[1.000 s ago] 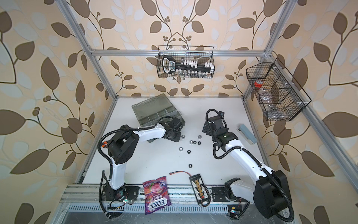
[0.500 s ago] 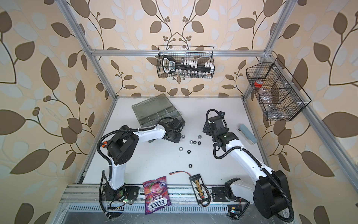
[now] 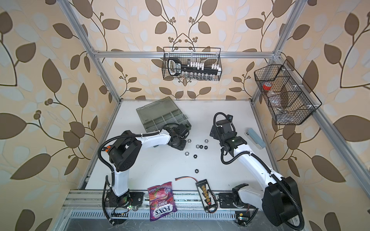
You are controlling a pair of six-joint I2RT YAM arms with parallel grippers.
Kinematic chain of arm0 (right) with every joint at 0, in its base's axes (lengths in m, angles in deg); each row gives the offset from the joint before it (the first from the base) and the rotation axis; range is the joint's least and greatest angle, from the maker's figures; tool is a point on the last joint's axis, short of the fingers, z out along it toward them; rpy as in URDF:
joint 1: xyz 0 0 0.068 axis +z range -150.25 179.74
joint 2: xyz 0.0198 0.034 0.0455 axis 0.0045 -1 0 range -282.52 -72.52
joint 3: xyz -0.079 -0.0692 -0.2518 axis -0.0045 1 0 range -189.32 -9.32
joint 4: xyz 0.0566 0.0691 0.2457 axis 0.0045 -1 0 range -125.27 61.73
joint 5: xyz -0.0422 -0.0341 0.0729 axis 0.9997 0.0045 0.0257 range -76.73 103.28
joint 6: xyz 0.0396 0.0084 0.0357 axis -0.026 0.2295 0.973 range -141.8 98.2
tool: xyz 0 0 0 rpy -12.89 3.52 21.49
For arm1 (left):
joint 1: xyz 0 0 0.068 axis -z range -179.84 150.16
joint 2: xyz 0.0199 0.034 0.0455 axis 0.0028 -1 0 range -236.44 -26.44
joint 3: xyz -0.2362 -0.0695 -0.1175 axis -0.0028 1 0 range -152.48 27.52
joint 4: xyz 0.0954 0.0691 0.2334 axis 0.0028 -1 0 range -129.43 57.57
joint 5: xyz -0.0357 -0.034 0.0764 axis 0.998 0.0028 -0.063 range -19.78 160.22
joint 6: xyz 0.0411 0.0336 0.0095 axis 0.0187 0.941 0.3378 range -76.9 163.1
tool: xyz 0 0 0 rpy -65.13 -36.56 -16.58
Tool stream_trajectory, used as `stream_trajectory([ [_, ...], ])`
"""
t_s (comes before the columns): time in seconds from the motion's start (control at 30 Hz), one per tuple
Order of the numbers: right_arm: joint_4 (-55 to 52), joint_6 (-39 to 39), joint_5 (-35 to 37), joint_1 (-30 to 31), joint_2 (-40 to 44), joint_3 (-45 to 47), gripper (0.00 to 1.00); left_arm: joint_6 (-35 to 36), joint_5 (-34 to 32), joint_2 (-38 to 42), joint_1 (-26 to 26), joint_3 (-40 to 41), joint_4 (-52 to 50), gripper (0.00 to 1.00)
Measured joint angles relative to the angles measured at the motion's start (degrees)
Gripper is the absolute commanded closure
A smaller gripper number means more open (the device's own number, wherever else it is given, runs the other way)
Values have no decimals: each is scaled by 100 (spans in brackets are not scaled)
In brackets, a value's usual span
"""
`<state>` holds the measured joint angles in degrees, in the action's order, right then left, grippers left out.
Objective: Sort the screws and nuts into containers
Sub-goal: Pick up the nut at the center of the table.
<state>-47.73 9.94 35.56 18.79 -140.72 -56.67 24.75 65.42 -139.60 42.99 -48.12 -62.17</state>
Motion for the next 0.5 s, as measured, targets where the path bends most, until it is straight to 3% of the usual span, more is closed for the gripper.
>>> stream_trajectory([
  [0.5, 0, 20, 0, -2, 0, 0, 0, -11, 11, 9, 0, 4, -44, 72],
])
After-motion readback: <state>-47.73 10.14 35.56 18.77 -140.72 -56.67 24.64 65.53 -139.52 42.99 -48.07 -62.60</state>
